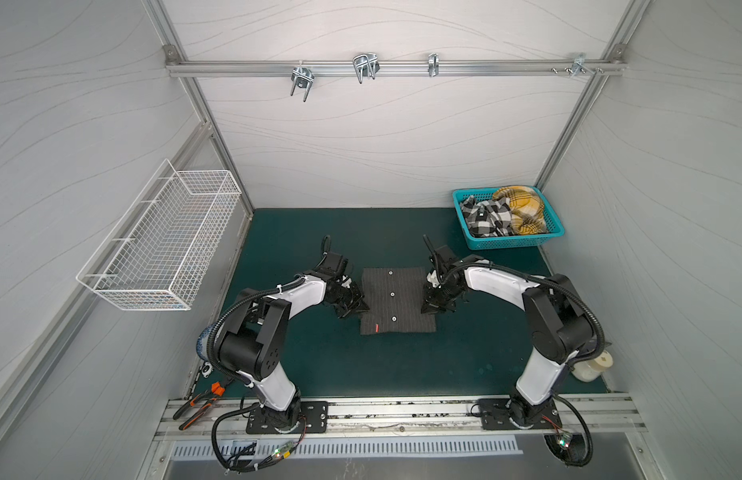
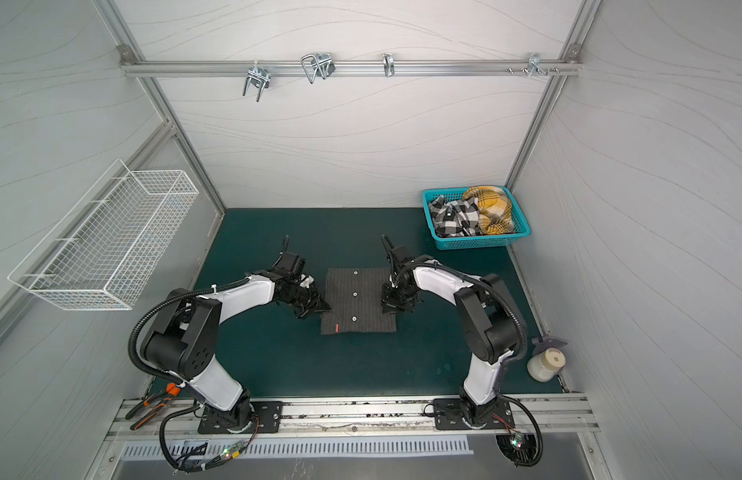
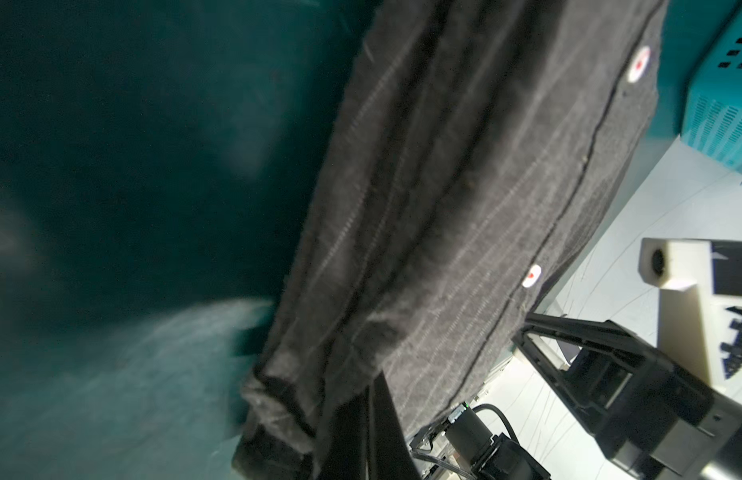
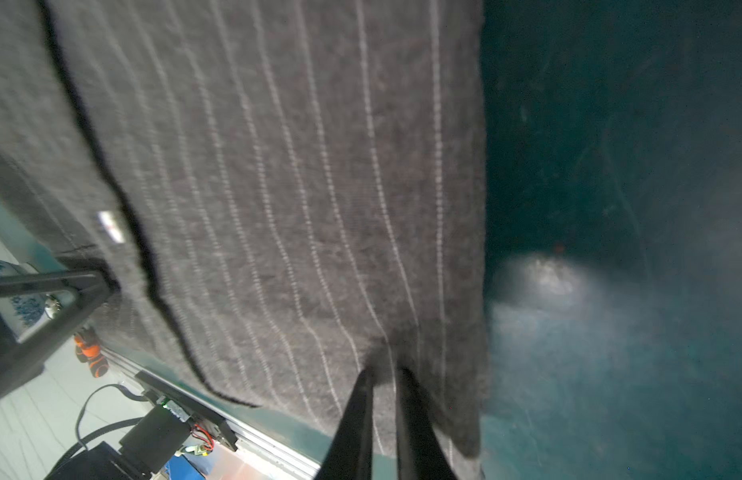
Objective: Fold and stack the long sleeve shirts
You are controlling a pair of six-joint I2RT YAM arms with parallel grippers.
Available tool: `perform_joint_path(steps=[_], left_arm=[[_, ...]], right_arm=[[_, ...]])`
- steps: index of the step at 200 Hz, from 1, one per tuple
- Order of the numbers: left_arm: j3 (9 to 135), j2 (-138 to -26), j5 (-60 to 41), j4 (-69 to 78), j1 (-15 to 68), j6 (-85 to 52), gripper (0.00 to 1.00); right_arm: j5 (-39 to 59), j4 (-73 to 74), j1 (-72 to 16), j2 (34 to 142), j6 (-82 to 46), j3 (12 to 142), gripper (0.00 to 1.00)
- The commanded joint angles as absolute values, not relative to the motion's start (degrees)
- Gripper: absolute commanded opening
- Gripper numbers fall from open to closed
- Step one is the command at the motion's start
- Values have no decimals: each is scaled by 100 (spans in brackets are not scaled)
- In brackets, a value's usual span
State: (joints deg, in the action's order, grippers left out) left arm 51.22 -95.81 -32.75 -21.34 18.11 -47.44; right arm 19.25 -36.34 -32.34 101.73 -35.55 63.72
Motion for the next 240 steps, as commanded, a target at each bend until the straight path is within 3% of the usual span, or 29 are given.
perform_joint_path(steps=[1, 39, 81, 124, 175, 240], left_arm=[[5120, -9789, -2981, -2170, 1815, -4544, 0], [5176, -9740, -2868, -2495, 1827, -4419, 0], [6321, -9343, -2545, -3267, 1960, -4130, 17], [7253, -10428, -2425, -3638, 1877, -3814, 8], [7323, -11233, -2469, -3415, 1881, -3836, 6], [6548, -10694, -2489, -3273, 2146, -3839, 6]], right_arm=[[1980, -3560, -3366, 10225, -3632, 6177, 13], [1737, -3889, -3499, 10026, -3670, 6228, 12], [1346, -4493, -3486, 9803, -3454, 7047, 14], [1905, -4203, -3023, 10506, -3241, 7502, 14], [1982, -3952, -2863, 11352, -3046, 7663, 12], [1883, -3975, -2977, 10418, -3276, 6698, 12]])
